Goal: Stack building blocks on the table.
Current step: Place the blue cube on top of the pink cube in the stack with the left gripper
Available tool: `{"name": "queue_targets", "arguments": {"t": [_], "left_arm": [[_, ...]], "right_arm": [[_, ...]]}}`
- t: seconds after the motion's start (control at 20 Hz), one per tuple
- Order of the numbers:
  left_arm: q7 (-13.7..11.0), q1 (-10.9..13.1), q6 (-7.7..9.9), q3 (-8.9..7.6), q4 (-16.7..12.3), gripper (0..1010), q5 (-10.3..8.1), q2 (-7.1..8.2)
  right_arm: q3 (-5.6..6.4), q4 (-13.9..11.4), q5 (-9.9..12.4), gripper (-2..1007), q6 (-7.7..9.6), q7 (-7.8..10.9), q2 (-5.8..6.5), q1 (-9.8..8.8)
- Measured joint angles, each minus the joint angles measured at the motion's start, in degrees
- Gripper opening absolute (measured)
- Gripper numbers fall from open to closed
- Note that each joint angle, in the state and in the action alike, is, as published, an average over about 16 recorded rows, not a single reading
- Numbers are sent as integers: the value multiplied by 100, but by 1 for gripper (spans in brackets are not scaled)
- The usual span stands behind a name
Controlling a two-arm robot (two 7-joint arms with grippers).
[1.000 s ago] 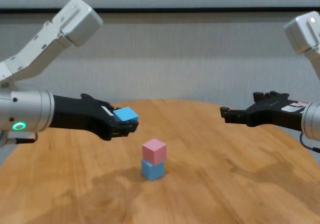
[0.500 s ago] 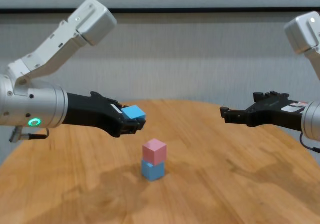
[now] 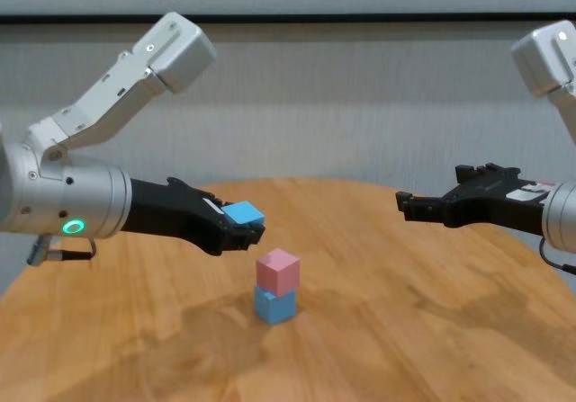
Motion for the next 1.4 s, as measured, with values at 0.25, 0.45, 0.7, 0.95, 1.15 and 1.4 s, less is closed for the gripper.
{"name": "queue_targets", "arguments": {"t": [0.25,0.45,0.7,0.95,1.15,1.4], "left_arm": [[3,59,110,-9,-139,401,-70,4],[13,127,203,-19,-308,401,-136,24],[26,206,319,-28,-485,401,-235,35],[48,220,406,-26,-480,401,-333,0],[64,196,453,-18,-386,401,-403,-48],[84,150,481,4,-255,401,-465,-113]], "right_arm": [[0,0,0,1004,0,0,0,0],[0,0,0,1004,0,0,0,0],[0,0,0,1004,0,0,0,0],[0,0,0,1005,0,0,0,0],[0,0,0,1005,0,0,0,0],[0,0,0,1005,0,0,0,0]]}}
